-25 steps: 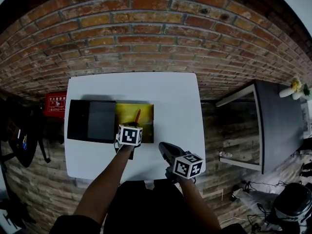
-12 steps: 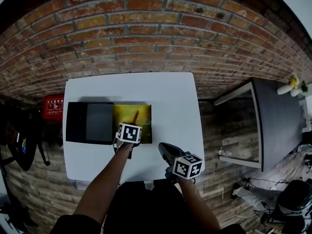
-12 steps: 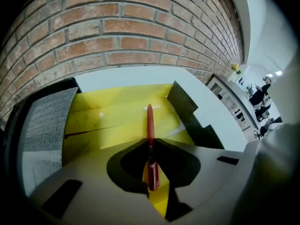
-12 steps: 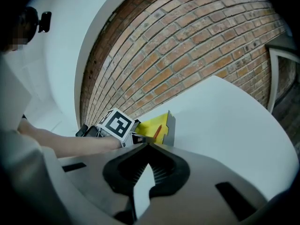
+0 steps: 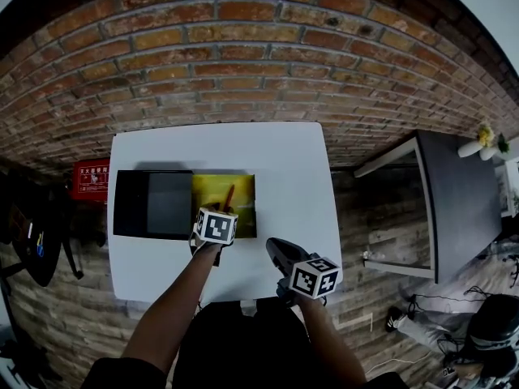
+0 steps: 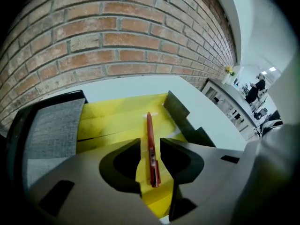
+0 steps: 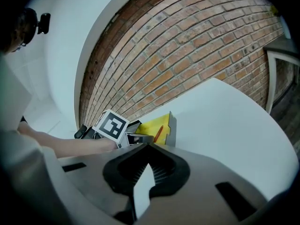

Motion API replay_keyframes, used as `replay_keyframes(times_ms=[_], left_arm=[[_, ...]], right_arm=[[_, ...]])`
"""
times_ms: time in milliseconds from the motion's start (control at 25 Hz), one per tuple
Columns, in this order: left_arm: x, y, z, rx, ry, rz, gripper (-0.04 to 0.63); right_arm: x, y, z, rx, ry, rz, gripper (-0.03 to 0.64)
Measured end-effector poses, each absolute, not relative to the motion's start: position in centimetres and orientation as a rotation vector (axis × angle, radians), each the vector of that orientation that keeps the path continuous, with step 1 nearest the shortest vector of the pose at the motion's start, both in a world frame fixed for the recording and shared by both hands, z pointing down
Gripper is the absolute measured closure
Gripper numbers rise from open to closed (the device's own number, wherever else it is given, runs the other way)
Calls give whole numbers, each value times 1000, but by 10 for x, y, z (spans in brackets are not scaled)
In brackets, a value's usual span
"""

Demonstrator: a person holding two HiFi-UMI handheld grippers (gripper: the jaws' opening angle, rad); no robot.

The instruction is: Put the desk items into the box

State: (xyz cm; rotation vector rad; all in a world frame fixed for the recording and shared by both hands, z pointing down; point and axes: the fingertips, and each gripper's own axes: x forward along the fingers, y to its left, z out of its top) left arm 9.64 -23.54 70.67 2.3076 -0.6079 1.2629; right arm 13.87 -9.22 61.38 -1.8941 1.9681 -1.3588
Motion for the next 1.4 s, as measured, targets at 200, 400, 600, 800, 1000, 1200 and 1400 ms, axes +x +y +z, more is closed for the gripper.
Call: replay_keyframes(times_ms=[200, 400, 600, 800, 1000, 1200, 1400], left_arm=[[87, -235, 671, 2330, -636, 1110, 466], [62, -222, 649, 2369, -605, 1045, 468], [34, -204, 640, 2382, -587, 1007, 519], [17, -189, 629, 2412, -586, 978, 555], [7, -177, 617, 2388, -623, 915, 576], [-8, -171, 604, 2381, -690, 852, 580], [-20, -171, 591, 2364, -787, 800, 581]], right_arm=[[136, -92, 607, -1925, 1985, -1309, 595], [126, -97, 597, -1920, 2010, -1253, 595], [116, -96, 588, -1914, 2003, -1216, 595], [111, -96, 583, -1906, 2045, -1178, 595], [115, -91, 571, -1886, 2108, -1127, 595], [114, -84, 559, -1857, 2208, -1079, 595], [110, -85, 552, -1825, 2334, -1040, 595]])
